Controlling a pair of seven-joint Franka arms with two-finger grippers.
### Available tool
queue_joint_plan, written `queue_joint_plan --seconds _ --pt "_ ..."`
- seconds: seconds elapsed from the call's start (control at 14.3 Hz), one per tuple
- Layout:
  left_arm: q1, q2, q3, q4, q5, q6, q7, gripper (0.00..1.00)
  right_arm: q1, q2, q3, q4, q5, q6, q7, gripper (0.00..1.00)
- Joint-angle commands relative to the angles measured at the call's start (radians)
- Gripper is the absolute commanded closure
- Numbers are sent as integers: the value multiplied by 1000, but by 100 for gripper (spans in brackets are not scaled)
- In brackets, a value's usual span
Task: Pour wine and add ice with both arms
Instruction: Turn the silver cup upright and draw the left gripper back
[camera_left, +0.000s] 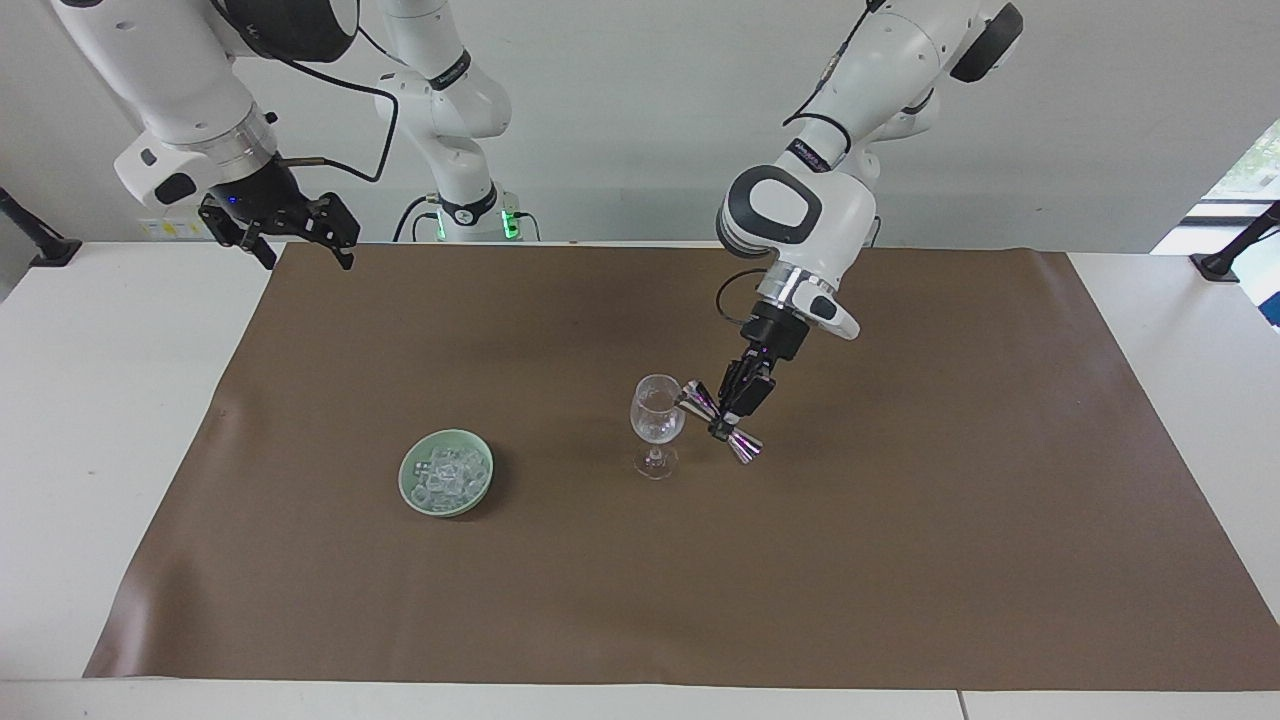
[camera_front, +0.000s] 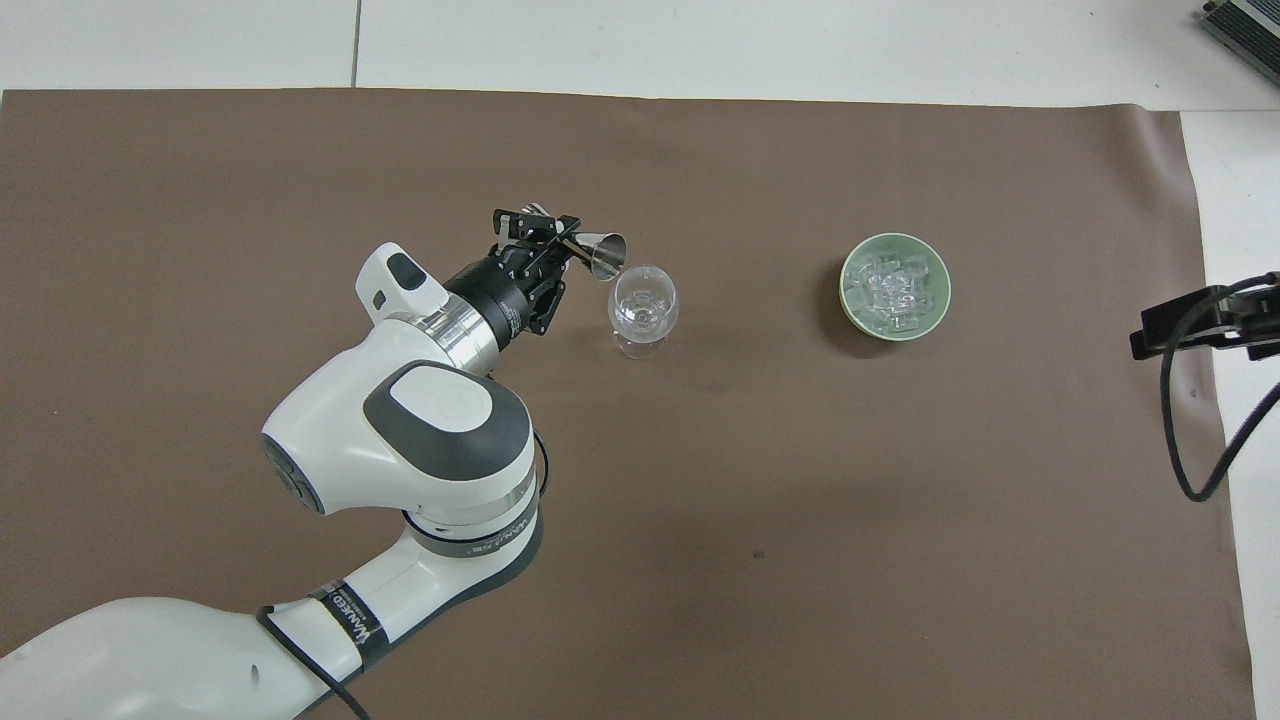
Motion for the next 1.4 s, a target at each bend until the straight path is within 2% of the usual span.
queue_joint_plan --seconds 0.0,0.35,0.49,0.84,0.98,1.12,1.33 --pt "25 7 7 31 -34 -69 -9 100 -3 -12 -4 -11 24 1 -19 0" --pt "56 -8 84 21 -32 -234 -23 100 -8 -12 -13 -8 21 9 -9 0" --pt "59 -49 134 11 -29 -332 -25 100 -11 -14 -16 -10 21 41 4 0" --pt "58 -94 249 -32 -8 -544 -25 100 8 -38 -3 -69 24 159 183 0" --pt "58 -105 294 -43 46 -624 -40 100 21 -63 -1 -150 27 262 205 0" --pt "56 -112 325 -49 159 -702 -125 100 47 -61 -1 -216 50 317 231 0" --pt "56 -112 372 -42 325 -828 -286 100 109 -46 -1 -328 52 472 285 0"
